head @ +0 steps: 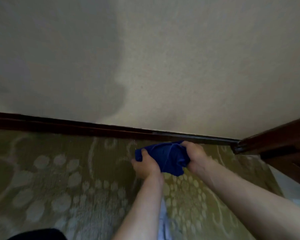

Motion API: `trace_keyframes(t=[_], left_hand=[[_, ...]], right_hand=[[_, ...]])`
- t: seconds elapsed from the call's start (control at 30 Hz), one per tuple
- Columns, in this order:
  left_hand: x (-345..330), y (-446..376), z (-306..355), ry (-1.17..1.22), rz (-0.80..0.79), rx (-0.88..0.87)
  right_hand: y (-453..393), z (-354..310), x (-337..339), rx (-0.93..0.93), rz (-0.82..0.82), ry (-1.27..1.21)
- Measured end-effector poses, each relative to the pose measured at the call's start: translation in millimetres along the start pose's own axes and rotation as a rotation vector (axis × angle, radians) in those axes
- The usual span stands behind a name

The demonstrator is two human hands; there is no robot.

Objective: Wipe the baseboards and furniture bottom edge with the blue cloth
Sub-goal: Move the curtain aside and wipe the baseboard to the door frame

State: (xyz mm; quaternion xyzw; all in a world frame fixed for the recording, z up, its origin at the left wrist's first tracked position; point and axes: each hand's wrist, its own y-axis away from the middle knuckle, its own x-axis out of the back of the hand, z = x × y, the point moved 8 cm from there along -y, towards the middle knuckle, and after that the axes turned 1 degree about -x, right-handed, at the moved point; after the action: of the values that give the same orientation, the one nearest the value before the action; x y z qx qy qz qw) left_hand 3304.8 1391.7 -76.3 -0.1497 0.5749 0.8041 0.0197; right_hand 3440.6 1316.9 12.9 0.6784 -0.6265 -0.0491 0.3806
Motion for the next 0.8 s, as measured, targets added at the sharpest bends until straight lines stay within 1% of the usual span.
trace_keyframes(t=[0.1, 0.17, 0.23, 0.3, 0.37, 0.43, 0.5, 0.6, 0.67, 0.7, 0.73, 0.77, 0.8], left_hand=[[-1.7, -7.9, 10.3, -0.215, 0.037, -0.192], [-6.0, -20.7, 25.1, -0.413, 0.054, -0.342], [-12.8, -32.2, 38.2, -0.504, 0.043, -0.474], [-17.1, -38.4, 44.8, -0.549, 0.027, -0.54], [-18.9, -47.7, 49.0, -0.655, 0.049, -0.591], [-14.3, -59.7, 56.7, -0.789, 0.145, -0.621], [-8.5, -64.7, 77.5, -0.909, 0.293, -0.689], [11.5, -61.3, 132.2, -1.078, 0.569, -0.885], [27.7, -51.3, 158.4, -1.077, 0.739, -0.944], [33.0, -43.0, 161.0, -1.048, 0.82, -0.986], [29.1, -34.7, 152.5, -1.095, 0.847, -0.993], [18.1, -30.8, 136.9, -1.132, 0.788, -0.989], [2.9, -31.5, 113.7, -1.142, 0.631, -0.942]], right_hand=[[-26.4, 12.3, 7.0, -0.063, -0.028, -0.059], [-46.4, 22.5, -3.6, -0.104, -0.1, -0.081], [-68.0, 32.6, -17.4, -0.168, -0.168, -0.091], [-90.1, 42.0, -32.0, -0.238, -0.243, -0.146], [-114.9, 47.7, -44.3, -0.288, -0.299, -0.198], [-140.9, 52.1, -54.1, -0.322, -0.331, -0.277], [-160.8, 52.7, -65.1, -0.354, -0.379, -0.364], [-175.7, 57.2, -75.6, -0.414, -0.413, -0.483], [-178.6, 60.8, -75.4, -0.428, -0.423, -0.519], [-178.8, 63.4, -75.5, -0.431, -0.426, -0.522], [-178.4, 67.4, -77.2, -0.444, -0.433, -0.524], [-176.3, 70.9, -80.2, -0.461, -0.443, -0.527], [-172.9, 73.8, -82.2, -0.473, -0.451, -0.517]])
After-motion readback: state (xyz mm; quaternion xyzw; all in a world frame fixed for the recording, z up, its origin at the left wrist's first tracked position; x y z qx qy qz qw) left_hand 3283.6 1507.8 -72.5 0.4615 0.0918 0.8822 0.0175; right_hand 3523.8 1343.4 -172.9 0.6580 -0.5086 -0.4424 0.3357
